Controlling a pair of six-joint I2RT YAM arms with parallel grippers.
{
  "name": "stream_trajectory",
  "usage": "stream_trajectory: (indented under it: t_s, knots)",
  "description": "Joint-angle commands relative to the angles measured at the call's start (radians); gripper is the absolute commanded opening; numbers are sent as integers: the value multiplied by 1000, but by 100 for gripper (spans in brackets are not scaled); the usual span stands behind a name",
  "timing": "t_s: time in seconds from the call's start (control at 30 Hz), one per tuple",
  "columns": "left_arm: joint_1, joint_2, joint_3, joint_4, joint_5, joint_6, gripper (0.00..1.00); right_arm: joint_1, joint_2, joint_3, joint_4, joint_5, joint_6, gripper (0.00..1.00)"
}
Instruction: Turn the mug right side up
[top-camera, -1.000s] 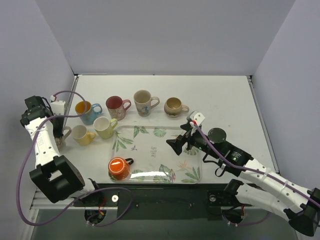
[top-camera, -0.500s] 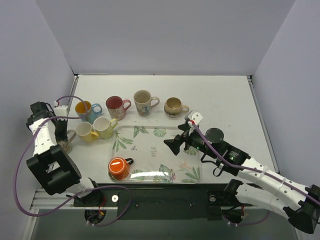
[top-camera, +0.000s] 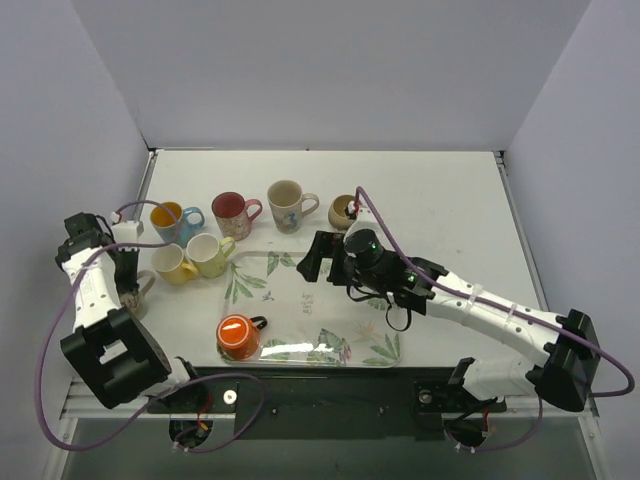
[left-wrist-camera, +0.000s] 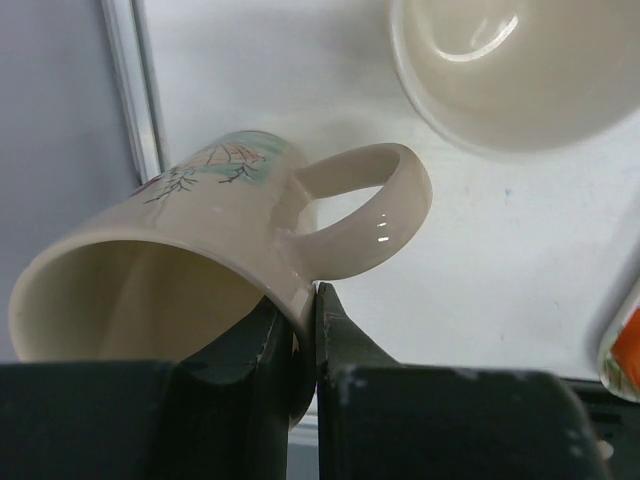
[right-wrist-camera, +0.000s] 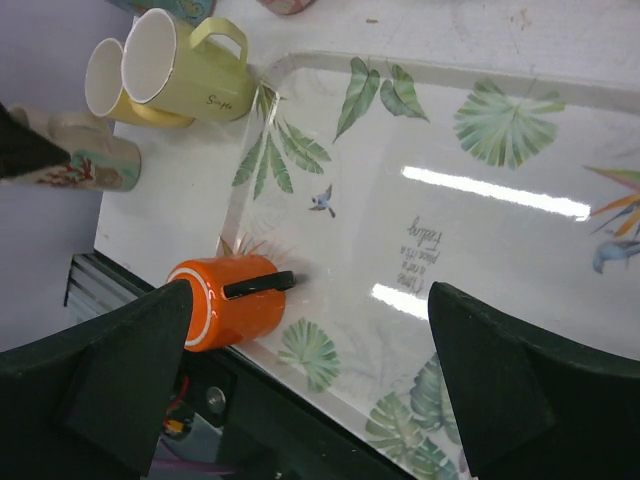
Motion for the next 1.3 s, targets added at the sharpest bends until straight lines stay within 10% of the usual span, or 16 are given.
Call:
stream_trajectory:
  t_s: [0.0, 0.27, 0.37, 0.43, 0.97, 1.27]
  knots:
    - [4, -122, -30, -89, -14, 34, 0, 3, 77, 60, -121, 7, 305, 98]
    - [4, -101, -71, -74, 31, 24, 0, -31, 262, 51, -46, -249, 661, 100]
    - [3, -124, -73, -89, 69, 49, 56, -8, 320, 2, 132, -318, 840, 95]
    - [3, -170, -74, -83, 71, 60, 73, 21, 372, 18, 164, -367, 930, 94]
    - [3, -307, 29, -176, 163, 84, 77, 96, 660, 181, 210, -444, 1171, 83]
    - [1, -313, 25, -175, 175, 95, 77, 95, 742, 207, 320, -476, 1217, 45]
